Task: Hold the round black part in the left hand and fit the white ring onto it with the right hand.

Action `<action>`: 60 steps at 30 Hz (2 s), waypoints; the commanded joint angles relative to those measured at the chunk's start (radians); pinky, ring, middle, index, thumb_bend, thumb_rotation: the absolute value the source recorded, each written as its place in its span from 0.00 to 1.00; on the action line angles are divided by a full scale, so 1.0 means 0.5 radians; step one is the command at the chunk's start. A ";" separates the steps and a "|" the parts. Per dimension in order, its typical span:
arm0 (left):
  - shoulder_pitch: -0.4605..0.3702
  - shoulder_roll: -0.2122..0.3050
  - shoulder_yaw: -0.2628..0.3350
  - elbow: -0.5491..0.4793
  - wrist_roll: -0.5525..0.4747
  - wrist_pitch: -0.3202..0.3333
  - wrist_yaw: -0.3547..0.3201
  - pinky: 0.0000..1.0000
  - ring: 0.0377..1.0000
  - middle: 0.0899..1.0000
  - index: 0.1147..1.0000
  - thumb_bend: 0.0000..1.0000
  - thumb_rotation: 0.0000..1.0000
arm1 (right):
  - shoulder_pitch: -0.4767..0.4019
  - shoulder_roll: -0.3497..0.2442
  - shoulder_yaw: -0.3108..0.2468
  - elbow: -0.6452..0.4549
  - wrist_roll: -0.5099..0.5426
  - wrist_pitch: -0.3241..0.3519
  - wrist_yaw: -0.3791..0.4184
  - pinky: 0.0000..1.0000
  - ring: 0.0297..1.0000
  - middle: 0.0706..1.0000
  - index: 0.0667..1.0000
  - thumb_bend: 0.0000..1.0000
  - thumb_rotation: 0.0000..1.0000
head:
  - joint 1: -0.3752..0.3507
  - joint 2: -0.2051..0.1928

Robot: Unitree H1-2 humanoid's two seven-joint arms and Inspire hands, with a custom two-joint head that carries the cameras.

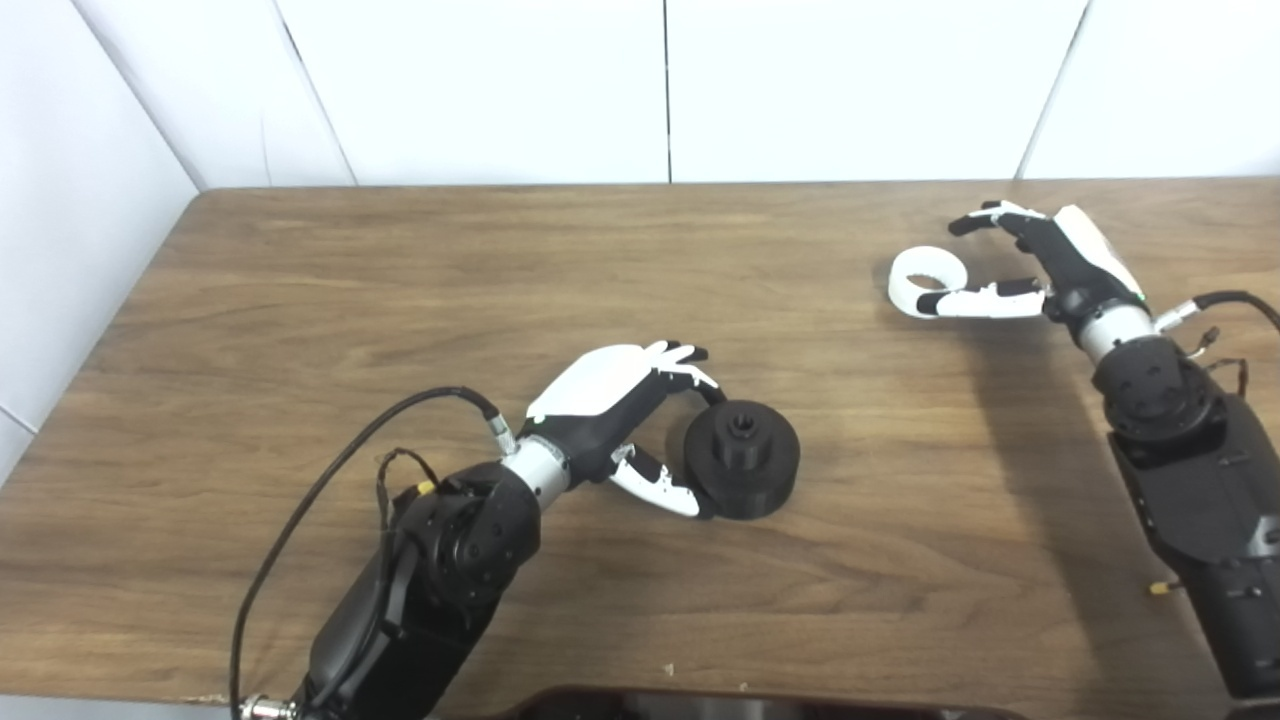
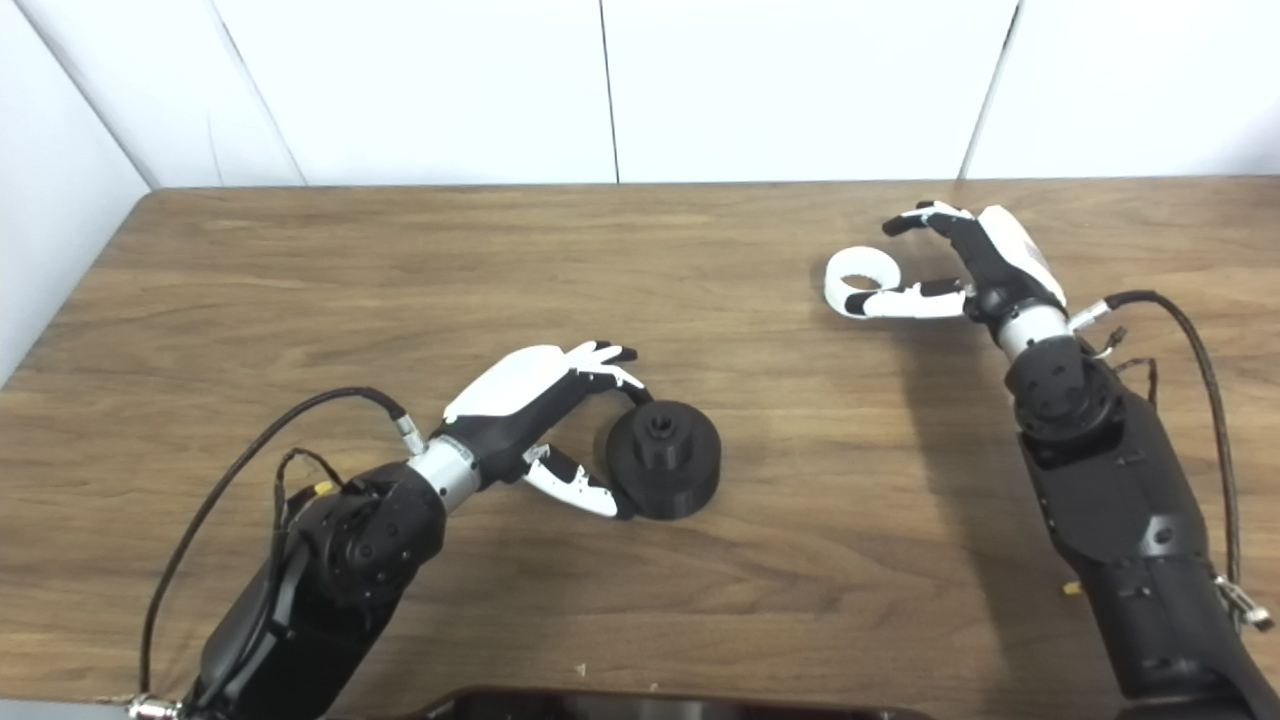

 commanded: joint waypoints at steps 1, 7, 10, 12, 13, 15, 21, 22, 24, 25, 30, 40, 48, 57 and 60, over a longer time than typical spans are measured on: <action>0.009 -0.007 -0.025 0.027 -0.029 -0.009 -0.035 0.83 1.00 0.96 0.69 0.82 0.23 | -0.125 -0.037 -0.016 0.002 0.024 -0.114 -0.043 0.92 0.97 0.91 0.76 0.92 0.36 | 0.003 0.002; 0.010 -0.007 -0.017 0.037 -0.051 -0.027 -0.026 0.82 1.00 0.96 0.69 0.82 0.23 | -0.148 -0.032 -0.010 0.066 0.012 -0.130 -0.057 0.92 0.97 0.90 0.77 0.92 0.35 | 0.002 -0.002; 0.009 -0.006 -0.017 0.041 -0.051 -0.040 -0.021 0.82 1.00 0.96 0.69 0.81 0.22 | -0.151 -0.024 -0.011 0.072 0.008 -0.113 -0.059 0.92 0.97 0.90 0.77 0.92 0.35 | 0.002 -0.002; 0.006 -0.007 -0.018 0.039 -0.044 -0.038 -0.023 0.82 1.00 0.96 0.69 0.81 0.22 | -0.152 -0.021 -0.009 0.077 0.011 -0.115 -0.053 0.92 0.97 0.90 0.77 0.92 0.35 | 0.002 -0.004; 0.004 -0.007 -0.019 0.037 -0.040 -0.034 -0.028 0.83 1.00 0.96 0.69 0.81 0.22 | -0.152 -0.020 -0.008 0.081 0.013 -0.119 -0.052 0.92 0.97 0.90 0.77 0.92 0.35 | 0.003 -0.003; 0.000 -0.009 -0.021 0.031 -0.033 -0.020 -0.037 0.83 1.00 0.96 0.69 0.81 0.22 | -0.152 -0.017 -0.010 0.088 0.023 -0.126 -0.048 0.92 0.97 0.91 0.78 0.92 0.35 | 0.005 -0.005; 0.003 -0.007 -0.022 0.030 -0.031 -0.028 -0.028 0.82 1.00 0.96 0.69 0.81 0.22 | -0.156 -0.010 -0.005 0.109 0.043 -0.127 -0.044 0.92 0.97 0.91 0.78 0.92 0.35 | 0.009 -0.004; 0.004 -0.008 -0.022 0.028 -0.031 -0.025 -0.030 0.82 1.00 0.96 0.69 0.81 0.22 | -0.157 -0.009 -0.005 0.113 0.048 -0.128 -0.044 0.92 0.97 0.91 0.78 0.92 0.35 | 0.015 -0.001; 0.003 -0.008 -0.023 0.025 -0.029 -0.020 -0.035 0.82 1.00 0.96 0.69 0.81 0.22 | -0.158 -0.007 -0.005 0.117 0.056 -0.129 -0.042 0.92 0.97 0.91 0.78 0.92 0.35 | 0.018 -0.001; 0.003 -0.008 -0.023 0.023 -0.030 -0.016 -0.038 0.82 1.00 0.96 0.69 0.81 0.22 | -0.157 -0.005 -0.004 0.116 0.059 -0.126 -0.039 0.92 0.97 0.91 0.79 0.92 0.35 | 0.018 -0.001; 0.005 -0.008 -0.028 0.018 -0.020 -0.013 -0.038 0.83 1.00 0.96 0.68 0.82 0.22 | -0.150 0.001 0.010 0.102 0.051 -0.107 -0.040 0.90 0.97 0.91 0.79 0.92 0.37 | 0.018 -0.003; 0.000 -0.014 -0.029 0.029 -0.027 -0.017 -0.032 0.84 1.00 0.96 0.69 0.83 0.25 | -0.154 0.006 0.031 0.134 0.031 -0.126 -0.059 0.90 0.97 0.90 0.77 0.91 0.37 | 0.023 0.000; -0.001 -0.020 -0.030 0.012 -0.025 0.003 -0.046 0.84 1.00 0.96 0.69 0.82 0.24 | -0.165 0.003 0.042 0.154 0.023 -0.128 -0.055 0.90 0.97 0.90 0.77 0.89 0.35 | 0.031 0.003; -0.005 -0.020 -0.032 0.009 -0.032 0.004 -0.051 0.84 1.00 0.97 0.69 0.84 0.25 | -0.161 0.001 0.049 0.156 0.014 -0.123 -0.054 0.91 0.97 0.90 0.75 0.88 0.35 | 0.030 0.007; -0.006 -0.023 -0.034 0.001 -0.033 0.011 -0.058 0.84 1.00 0.97 0.69 0.85 0.25 | -0.159 -0.005 0.052 0.154 0.014 -0.120 -0.049 0.91 0.98 0.90 0.74 0.88 0.35 | 0.033 0.013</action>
